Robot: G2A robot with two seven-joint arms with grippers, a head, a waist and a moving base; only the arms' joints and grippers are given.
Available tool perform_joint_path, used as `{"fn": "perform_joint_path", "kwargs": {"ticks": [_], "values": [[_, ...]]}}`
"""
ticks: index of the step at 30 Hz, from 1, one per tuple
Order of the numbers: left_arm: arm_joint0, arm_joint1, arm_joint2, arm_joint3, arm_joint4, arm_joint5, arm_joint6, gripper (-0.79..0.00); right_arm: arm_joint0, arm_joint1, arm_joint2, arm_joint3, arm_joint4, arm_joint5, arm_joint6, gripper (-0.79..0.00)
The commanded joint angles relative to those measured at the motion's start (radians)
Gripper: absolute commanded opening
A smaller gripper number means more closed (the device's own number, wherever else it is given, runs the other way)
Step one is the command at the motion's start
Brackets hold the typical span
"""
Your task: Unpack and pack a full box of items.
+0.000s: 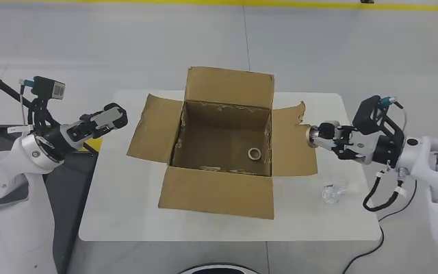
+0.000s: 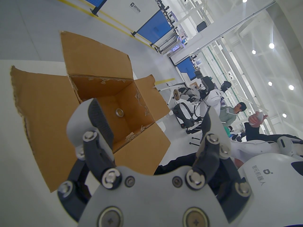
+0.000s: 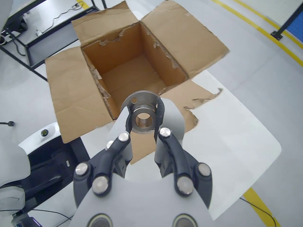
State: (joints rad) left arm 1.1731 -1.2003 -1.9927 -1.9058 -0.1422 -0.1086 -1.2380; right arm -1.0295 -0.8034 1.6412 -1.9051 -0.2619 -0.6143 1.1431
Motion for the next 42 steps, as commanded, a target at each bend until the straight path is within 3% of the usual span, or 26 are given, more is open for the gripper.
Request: {"fn": "perform_joint_path", "kwargs": {"ticks": [1, 9, 18, 27, 32, 42], "values": [[0.0, 0.0, 0.0, 0.0, 0.0, 0.0, 0.0, 0.0, -0.009, 0.005, 0.032, 0.019, -0.018, -0.001, 0.001, -0.785], [0.0, 0.0, 0.0, 0.0, 0.0, 0.0, 0.0, 0.0, -0.046, 0.026, 0.125, 0.108, -0.119, 0.009, 0.008, -0.785], [0.0, 0.0, 0.0, 0.0, 0.0, 0.0, 0.0, 0.0, -0.051, 0.033, 0.056, 0.239, -0.271, 0.031, -0.039, -0.785], [0.0, 0.0, 0.0, 0.0, 0.0, 0.0, 0.0, 0.0, -0.048, 0.033, 0.054, 0.24, -0.277, 0.032, -0.038, -0.785], [0.0, 0.0, 0.0, 0.0, 0.0, 0.0, 0.0, 0.0, -0.057, 0.026, -0.021, 0.27, -0.315, 0.072, -0.11, -0.785], [0.0, 0.0, 0.0, 0.0, 0.0, 0.0, 0.0, 0.0, 0.126, -0.001, -0.216, 0.49, -0.433, 0.203, -0.189, -0.785]]}}
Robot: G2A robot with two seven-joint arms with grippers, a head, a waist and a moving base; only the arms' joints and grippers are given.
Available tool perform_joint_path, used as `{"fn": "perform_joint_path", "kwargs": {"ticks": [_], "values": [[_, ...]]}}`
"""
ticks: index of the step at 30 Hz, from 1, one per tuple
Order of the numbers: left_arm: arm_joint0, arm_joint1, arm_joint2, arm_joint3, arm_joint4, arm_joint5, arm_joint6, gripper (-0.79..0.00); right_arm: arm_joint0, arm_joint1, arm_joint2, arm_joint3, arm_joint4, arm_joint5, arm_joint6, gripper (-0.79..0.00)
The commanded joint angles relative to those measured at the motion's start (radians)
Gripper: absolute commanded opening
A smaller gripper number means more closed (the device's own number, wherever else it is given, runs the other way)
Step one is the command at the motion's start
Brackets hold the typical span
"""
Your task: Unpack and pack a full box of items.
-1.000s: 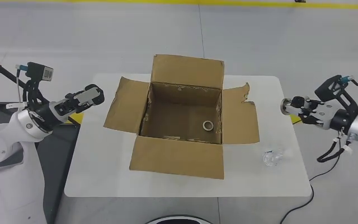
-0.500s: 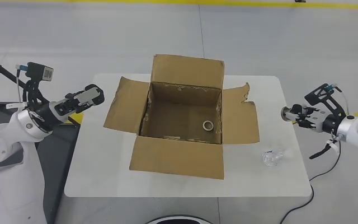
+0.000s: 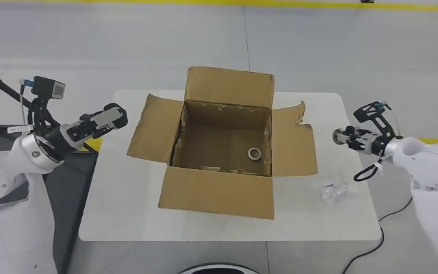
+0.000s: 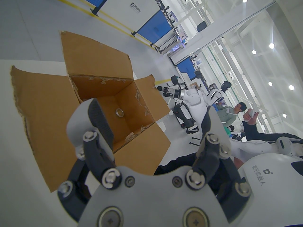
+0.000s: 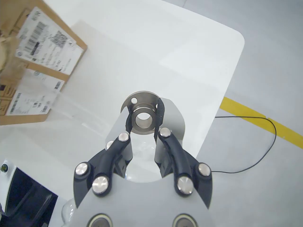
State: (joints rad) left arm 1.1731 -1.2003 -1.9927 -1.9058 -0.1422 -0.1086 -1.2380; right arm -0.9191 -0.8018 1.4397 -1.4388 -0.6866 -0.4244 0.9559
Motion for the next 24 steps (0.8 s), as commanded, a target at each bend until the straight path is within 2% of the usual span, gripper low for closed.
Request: {"fn": "perform_joint_path", "kwargs": {"ticks": [1, 8, 18, 24], "values": [[0.0, 0.0, 0.0, 0.0, 0.0, 0.0, 0.0, 0.0, 0.03, -0.005, -0.029, 0.044, -0.018, 0.024, -0.006, -0.785], [0.0, 0.0, 0.0, 0.0, 0.0, 0.0, 0.0, 0.0, 0.093, -0.019, -0.097, 0.17, -0.04, 0.035, -0.036, -0.785], [0.0, 0.0, 0.0, 0.0, 0.0, 0.0, 0.0, 0.0, 0.085, -0.02, -0.1, 0.169, -0.041, 0.041, -0.048, -0.785], [0.0, 0.0, 0.0, 0.0, 0.0, 0.0, 0.0, 0.0, 0.081, -0.041, -0.178, 0.214, -0.052, 0.101, -0.093, -0.785]]}}
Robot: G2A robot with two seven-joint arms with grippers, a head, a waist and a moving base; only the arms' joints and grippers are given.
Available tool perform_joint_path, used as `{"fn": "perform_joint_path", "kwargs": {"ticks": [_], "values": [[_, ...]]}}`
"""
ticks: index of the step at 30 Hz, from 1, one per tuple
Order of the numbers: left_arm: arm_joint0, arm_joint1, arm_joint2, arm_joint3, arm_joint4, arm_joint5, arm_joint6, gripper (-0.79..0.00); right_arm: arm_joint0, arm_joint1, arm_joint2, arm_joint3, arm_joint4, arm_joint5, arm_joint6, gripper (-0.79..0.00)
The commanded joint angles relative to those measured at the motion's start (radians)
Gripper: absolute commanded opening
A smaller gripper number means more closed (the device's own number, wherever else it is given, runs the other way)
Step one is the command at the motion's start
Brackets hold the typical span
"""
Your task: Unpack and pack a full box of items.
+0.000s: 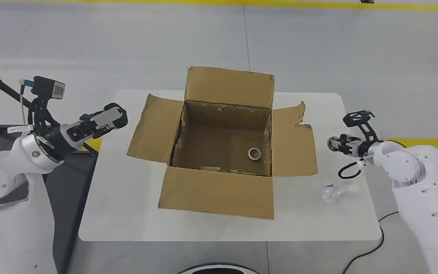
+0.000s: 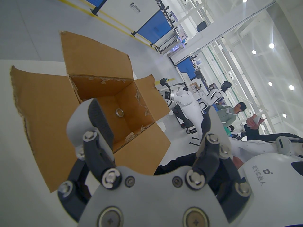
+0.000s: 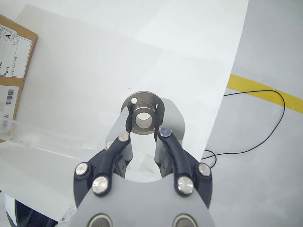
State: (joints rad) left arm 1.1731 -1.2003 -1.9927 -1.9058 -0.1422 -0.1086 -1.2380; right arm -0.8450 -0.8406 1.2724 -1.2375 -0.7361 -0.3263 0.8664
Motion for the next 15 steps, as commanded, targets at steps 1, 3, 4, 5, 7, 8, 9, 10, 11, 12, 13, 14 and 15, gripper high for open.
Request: {"fn": "perform_joint_path", "kwargs": {"ticks": [1, 3, 4, 5, 7, 8, 9, 10, 11, 12, 13, 14, 15], "values": [[0.0, 0.0, 0.0, 0.0, 0.0, 0.0, 0.0, 0.0, 0.015, -0.006, -0.02, 0.027, -0.002, 0.008, -0.008, -0.785], [0.0, 0.0, 0.0, 0.0, 0.0, 0.0, 0.0, 0.0, 0.03, -0.012, -0.038, 0.054, -0.003, 0.013, -0.015, -0.785], [0.0, 0.0, 0.0, 0.0, 0.0, 0.0, 0.0, 0.0, 0.038, -0.015, -0.044, 0.067, -0.002, 0.017, -0.019, -0.785], [0.0, 0.0, 0.0, 0.0, 0.0, 0.0, 0.0, 0.0, 0.045, -0.018, -0.05, 0.079, -0.001, 0.02, -0.023, -0.785], [0.0, 0.0, 0.0, 0.0, 0.0, 0.0, 0.0, 0.0, 0.059, -0.023, -0.062, 0.102, -0.003, 0.025, -0.031, -0.785], [0.0, 0.0, 0.0, 0.0, 0.0, 0.0, 0.0, 0.0, 0.066, -0.025, -0.068, 0.113, -0.005, 0.027, -0.034, -0.785], [0.0, 0.0, 0.0, 0.0, 0.0, 0.0, 0.0, 0.0, 0.072, -0.028, -0.073, 0.123, -0.007, 0.029, -0.037, -0.785], [0.0, 0.0, 0.0, 0.0, 0.0, 0.0, 0.0, 0.0, 0.078, -0.03, -0.08, 0.134, -0.01, 0.031, -0.038, -0.785], [0.0, 0.0, 0.0, 0.0, 0.0, 0.0, 0.0, 0.0, 0.084, -0.032, -0.085, 0.143, -0.012, 0.033, -0.039, -0.785], [0.0, 0.0, 0.0, 0.0, 0.0, 0.0, 0.0, 0.0, 0.089, -0.034, -0.091, 0.153, -0.015, 0.036, -0.042, -0.785], [0.0, 0.0, 0.0, 0.0, 0.0, 0.0, 0.0, 0.0, 0.094, -0.037, -0.096, 0.164, -0.018, 0.041, -0.045, -0.785], [0.0, 0.0, 0.0, 0.0, 0.0, 0.0, 0.0, 0.0, 0.099, -0.039, -0.102, 0.173, -0.021, 0.045, -0.049, -0.785], [0.0, 0.0, 0.0, 0.0, 0.0, 0.0, 0.0, 0.0, 0.102, -0.042, -0.107, 0.183, -0.02, 0.046, -0.053, -0.785]]}}
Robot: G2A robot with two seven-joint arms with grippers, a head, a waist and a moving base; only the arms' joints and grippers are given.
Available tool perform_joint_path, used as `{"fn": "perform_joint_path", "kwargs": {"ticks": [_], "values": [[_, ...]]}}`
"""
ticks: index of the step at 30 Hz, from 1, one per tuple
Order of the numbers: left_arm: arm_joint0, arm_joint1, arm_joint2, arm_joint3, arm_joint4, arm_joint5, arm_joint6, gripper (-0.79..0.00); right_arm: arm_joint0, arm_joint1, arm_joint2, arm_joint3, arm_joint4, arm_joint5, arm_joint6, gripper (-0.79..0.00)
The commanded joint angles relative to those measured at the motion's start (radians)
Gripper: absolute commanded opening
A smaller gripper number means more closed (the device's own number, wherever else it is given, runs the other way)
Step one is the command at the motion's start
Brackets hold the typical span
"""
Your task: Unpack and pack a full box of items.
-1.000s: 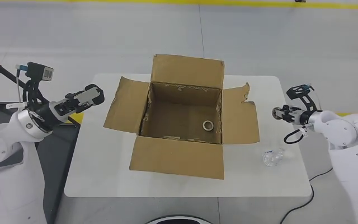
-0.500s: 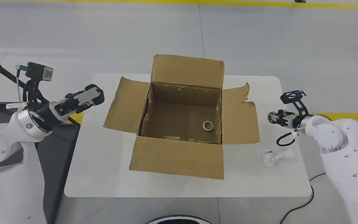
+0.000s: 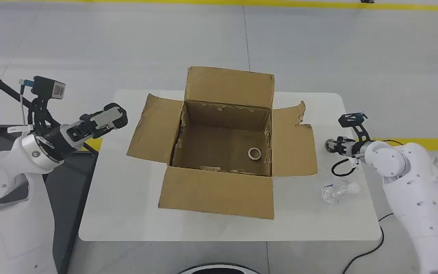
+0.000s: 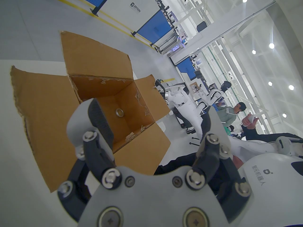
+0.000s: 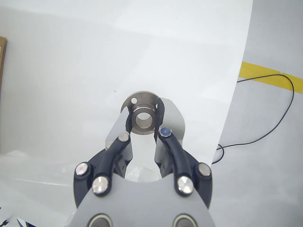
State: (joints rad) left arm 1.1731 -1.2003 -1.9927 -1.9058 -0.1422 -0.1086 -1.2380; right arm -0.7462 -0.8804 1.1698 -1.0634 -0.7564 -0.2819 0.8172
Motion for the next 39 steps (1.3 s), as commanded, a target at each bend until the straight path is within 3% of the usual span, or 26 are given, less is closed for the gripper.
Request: {"fn": "perform_joint_path", "kwargs": {"ticks": [1, 11, 13, 16, 19, 26, 27, 28, 29, 30, 39], "values": [[0.0, 0.0, 0.0, 0.0, 0.0, 0.0, 0.0, 0.0, 0.007, -0.005, -0.01, 0.019, -0.001, 0.003, -0.008, -0.785], [0.0, 0.0, 0.0, 0.0, 0.0, 0.0, 0.0, 0.0, 0.047, -0.026, -0.048, 0.096, -0.008, 0.007, -0.032, -0.776], [0.0, 0.0, 0.0, 0.0, 0.0, 0.0, 0.0, 0.0, 0.054, -0.028, -0.049, 0.103, -0.006, 0.004, -0.034, -0.576], [0.0, 0.0, 0.0, 0.0, 0.0, 0.0, 0.0, 0.0, 0.06, -0.027, -0.039, 0.1, 0.002, -0.011, -0.047, -0.416], [0.0, 0.0, 0.0, 0.0, 0.0, 0.0, 0.0, 0.0, 0.054, -0.023, -0.021, 0.083, 0.005, -0.029, -0.061, -0.44], [0.0, 0.0, 0.0, 0.0, 0.0, 0.0, 0.0, 0.0, 0.025, -0.011, 0.012, 0.031, 0.002, -0.034, -0.044, -0.409], [0.0, 0.0, 0.0, 0.0, 0.0, 0.0, 0.0, 0.0, 0.021, -0.01, 0.015, 0.024, -0.001, -0.032, -0.042, -0.366], [0.0, 0.0, 0.0, 0.0, 0.0, 0.0, 0.0, 0.0, 0.018, -0.009, 0.019, 0.018, 0.0, -0.031, -0.04, -0.228], [0.0, 0.0, 0.0, 0.0, 0.0, 0.0, 0.0, 0.0, 0.014, -0.008, 0.023, 0.012, 0.001, -0.03, -0.038, -0.028], [0.0, 0.0, 0.0, 0.0, 0.0, 0.0, 0.0, 0.0, 0.011, -0.007, 0.027, 0.006, 0.0, -0.029, -0.038, 0.0], [0.0, 0.0, 0.0, 0.0, 0.0, 0.0, 0.0, 0.0, -0.04, 0.017, 0.115, -0.082, 0.045, -0.096, -0.033, 0.0]]}}
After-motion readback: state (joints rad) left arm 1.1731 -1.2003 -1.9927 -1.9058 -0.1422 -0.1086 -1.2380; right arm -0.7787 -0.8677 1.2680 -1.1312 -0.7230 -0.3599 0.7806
